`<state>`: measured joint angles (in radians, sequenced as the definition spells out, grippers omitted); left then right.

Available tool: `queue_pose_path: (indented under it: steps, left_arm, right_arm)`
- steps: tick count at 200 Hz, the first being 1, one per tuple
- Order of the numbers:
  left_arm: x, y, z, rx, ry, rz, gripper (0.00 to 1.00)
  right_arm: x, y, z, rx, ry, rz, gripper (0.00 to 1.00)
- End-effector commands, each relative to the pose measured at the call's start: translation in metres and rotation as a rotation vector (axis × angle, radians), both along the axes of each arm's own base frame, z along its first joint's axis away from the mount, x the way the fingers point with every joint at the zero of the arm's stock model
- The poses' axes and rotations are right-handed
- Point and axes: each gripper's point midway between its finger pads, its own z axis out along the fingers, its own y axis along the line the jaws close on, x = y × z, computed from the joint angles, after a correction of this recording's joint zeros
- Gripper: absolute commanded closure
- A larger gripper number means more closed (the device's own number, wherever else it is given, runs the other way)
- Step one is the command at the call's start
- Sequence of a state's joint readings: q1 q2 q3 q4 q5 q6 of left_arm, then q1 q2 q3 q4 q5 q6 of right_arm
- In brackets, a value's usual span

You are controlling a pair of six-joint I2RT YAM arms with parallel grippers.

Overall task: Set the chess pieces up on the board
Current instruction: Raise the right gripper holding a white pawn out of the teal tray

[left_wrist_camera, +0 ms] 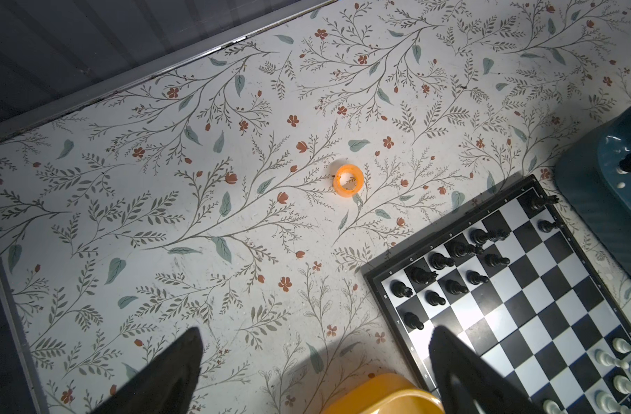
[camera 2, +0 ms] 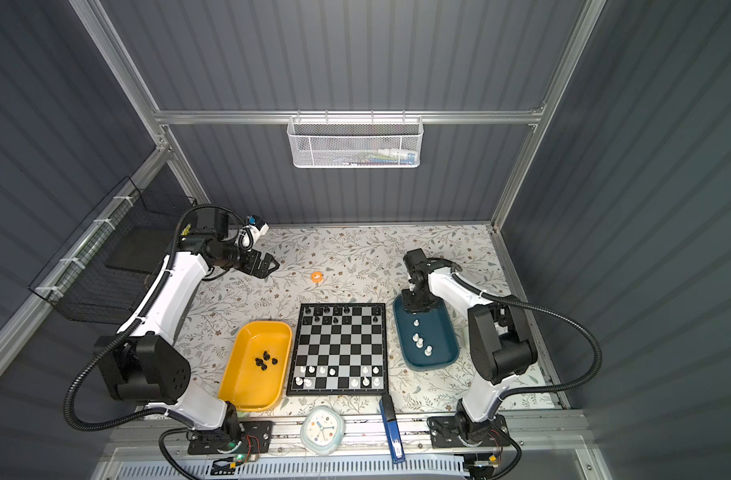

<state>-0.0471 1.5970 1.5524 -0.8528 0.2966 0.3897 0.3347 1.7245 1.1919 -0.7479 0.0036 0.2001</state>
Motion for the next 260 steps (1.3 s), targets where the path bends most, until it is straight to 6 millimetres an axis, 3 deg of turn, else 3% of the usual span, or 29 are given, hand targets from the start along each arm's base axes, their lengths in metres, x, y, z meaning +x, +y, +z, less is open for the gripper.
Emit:
queue_pose_path:
  steps: [1, 131, 260]
  left_arm:
    - [-0.008, -0.001, 0.008, 0.015, -0.009, -0.019, 0.00]
    - [-0.009, -0.004, 0.011, -0.005, -0.016, -0.027, 0.00]
    - [-0.009, -0.005, 0.010, -0.011, -0.015, -0.027, 0.01]
  right_arm:
    - [-0.002, 0.001, 0.016, 0.007, -0.015, 0.013, 0.85]
    - [-0.015, -0.001, 0.033, 0.002, -0.022, 0.030, 0.85]
    - [-0.034, 0.035, 0.058, -0.004, -0.039, 0.116, 0.85]
